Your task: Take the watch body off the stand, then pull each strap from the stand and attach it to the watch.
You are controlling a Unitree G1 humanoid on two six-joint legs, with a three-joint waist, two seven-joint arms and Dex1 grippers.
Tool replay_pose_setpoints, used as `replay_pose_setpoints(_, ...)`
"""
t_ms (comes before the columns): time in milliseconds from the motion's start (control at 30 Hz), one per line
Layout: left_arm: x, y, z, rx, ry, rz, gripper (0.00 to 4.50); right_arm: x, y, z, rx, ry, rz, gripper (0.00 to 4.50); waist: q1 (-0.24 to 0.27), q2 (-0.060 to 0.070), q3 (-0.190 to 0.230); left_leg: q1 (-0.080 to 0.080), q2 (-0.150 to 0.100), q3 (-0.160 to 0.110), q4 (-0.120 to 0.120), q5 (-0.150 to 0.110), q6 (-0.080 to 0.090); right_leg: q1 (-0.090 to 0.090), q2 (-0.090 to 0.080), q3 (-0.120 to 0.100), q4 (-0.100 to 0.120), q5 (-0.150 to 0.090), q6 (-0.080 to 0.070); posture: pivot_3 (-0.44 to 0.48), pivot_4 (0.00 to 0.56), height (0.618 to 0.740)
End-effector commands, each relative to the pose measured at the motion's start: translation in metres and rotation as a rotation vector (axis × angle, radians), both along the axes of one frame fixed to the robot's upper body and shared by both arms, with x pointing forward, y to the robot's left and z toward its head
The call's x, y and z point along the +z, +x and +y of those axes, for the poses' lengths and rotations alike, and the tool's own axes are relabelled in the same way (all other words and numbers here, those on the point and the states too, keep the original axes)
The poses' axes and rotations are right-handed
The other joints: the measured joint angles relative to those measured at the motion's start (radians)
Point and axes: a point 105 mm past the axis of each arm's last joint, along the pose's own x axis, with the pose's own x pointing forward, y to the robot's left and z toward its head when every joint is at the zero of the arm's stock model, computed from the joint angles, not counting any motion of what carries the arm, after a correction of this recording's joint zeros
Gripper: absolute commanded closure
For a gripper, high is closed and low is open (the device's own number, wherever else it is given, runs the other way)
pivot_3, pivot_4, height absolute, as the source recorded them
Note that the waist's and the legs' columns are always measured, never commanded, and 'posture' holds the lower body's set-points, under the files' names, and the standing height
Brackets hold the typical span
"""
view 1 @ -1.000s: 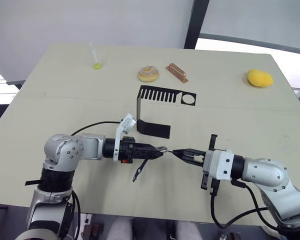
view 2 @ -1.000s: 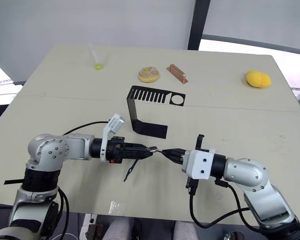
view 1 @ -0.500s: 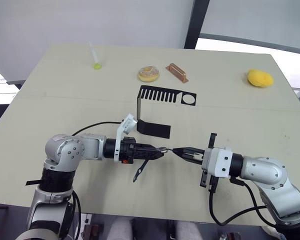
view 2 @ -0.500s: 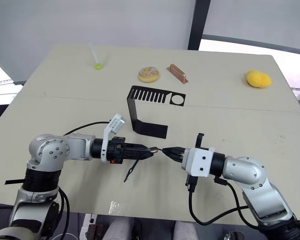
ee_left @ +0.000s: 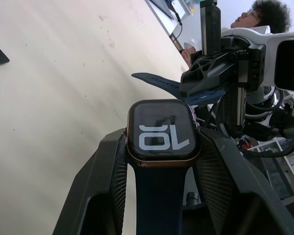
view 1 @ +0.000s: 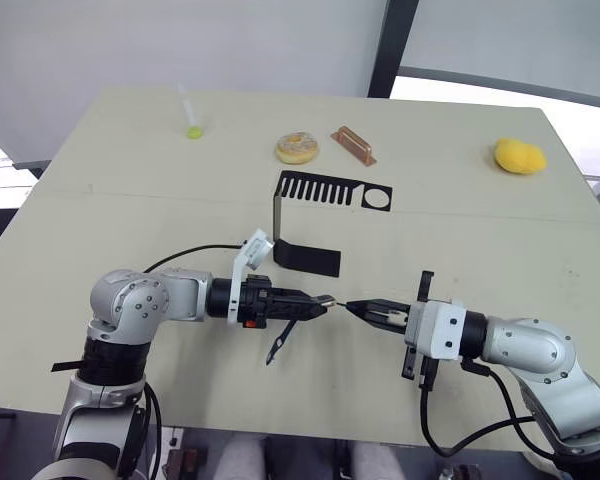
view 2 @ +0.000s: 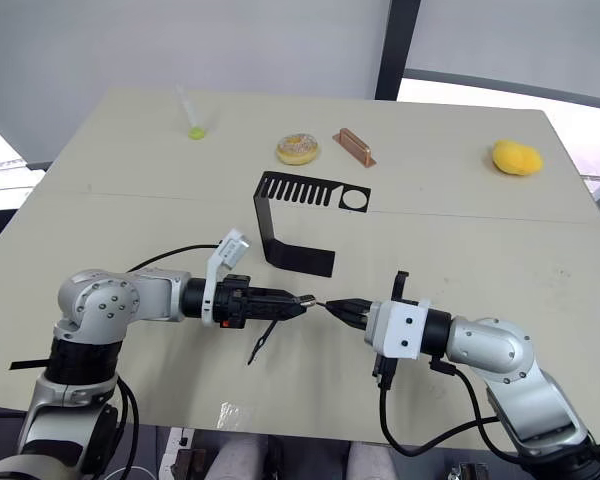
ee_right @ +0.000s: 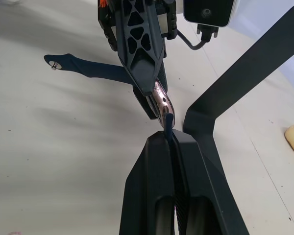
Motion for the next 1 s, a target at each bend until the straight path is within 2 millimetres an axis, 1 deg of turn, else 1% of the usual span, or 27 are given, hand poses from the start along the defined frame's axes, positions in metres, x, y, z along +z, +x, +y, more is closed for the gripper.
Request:
replay_pose_setpoints(33, 0.0075, -0.0034, -0.0022, -0.017, -0.020, -0.041, 2.91, 0.0054, -0.0037, 0.0028, 0.032, -0.003, -0.033, 4.50, 0.000, 0.000, 0.000, 0.000, 0.000, 0.000, 0.000, 0.000, 0.000, 0.000, 0.000, 0.000, 0.000, 0.000, 0.000, 0.000, 0.150, 0.740)
replay_pose_setpoints(467, 0.0065, -0.0065, -0.0025, -0.030, -0.013, -0.037, 2.91, 0.0064, -0.0010, 0.0070, 0.033, 0.015, -0.037, 4.50, 0.000, 0.000, 0.000, 0.000, 0.000, 0.000, 0.000, 0.000, 0.000, 0.000, 0.000, 0.000, 0.000, 0.000, 0.000, 0.000, 0.150, 0.740)
replay_pose_setpoints(1000, 0.0073, -0.0072, -0.0084, -0.033, -0.016, -0.044, 2.91, 0.0087, -0.0042, 0.0095, 0.055, 0.014, -0.039, 4.50, 0.000, 0.000, 0.000, 0.000, 0.000, 0.000, 0.000, 0.000, 0.000, 0.000, 0.000, 0.000, 0.000, 0.000, 0.000, 0.000, 0.150, 0.740)
